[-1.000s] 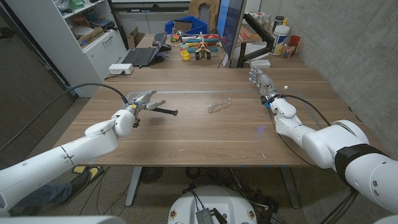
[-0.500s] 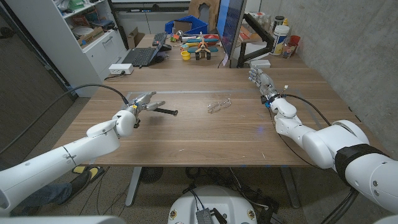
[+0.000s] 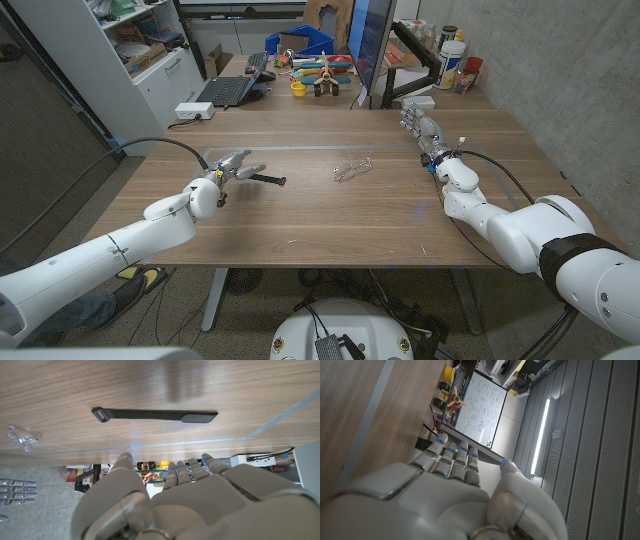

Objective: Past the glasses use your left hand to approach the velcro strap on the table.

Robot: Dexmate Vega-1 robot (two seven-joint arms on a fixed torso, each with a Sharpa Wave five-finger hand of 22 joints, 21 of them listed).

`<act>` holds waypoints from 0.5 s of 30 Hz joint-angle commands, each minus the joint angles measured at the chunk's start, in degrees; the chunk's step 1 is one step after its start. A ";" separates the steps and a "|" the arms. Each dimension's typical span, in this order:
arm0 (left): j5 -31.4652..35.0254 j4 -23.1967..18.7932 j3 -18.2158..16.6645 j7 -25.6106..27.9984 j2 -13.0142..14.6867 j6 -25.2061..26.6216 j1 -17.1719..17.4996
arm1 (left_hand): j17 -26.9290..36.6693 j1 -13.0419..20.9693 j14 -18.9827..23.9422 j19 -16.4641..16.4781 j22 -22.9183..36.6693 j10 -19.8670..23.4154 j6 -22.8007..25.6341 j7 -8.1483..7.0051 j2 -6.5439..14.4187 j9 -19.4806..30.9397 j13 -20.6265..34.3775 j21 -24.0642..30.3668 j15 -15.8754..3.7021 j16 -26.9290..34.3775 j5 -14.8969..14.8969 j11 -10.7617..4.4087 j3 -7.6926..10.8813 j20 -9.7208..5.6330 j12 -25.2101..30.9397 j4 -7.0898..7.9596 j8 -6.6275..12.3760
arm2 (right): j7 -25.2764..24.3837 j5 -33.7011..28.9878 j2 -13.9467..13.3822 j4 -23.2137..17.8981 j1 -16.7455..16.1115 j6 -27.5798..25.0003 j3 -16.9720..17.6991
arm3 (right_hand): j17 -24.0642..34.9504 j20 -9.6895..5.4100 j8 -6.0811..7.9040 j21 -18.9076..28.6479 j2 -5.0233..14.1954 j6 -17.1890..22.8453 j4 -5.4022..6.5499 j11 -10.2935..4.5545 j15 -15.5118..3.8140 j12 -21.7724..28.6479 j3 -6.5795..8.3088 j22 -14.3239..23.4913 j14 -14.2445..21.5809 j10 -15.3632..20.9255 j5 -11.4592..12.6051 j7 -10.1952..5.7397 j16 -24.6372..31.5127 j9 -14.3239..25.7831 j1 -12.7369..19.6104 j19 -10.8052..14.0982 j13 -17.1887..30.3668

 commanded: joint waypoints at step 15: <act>0.38 0.70 0.94 -0.09 -0.28 0.06 -0.52 | 0.31 0.82 0.17 -0.28 0.15 0.41 0.54 0.26 0.03 0.20 0.29 0.38 -0.07 0.39 0.03 -0.28 0.16 0.46 0.50 -0.40 0.37 | 2.05 1.83 -0.15 -0.65 -1.05 3.27 -0.40 | 0.14 -0.25 0.29 -0.26 -0.21 0.61 -0.42 0.11 -0.11 -0.31 0.12 0.15 0.48 0.50 0.30 0.12 -0.10 0.19 0.50 0.69 0.22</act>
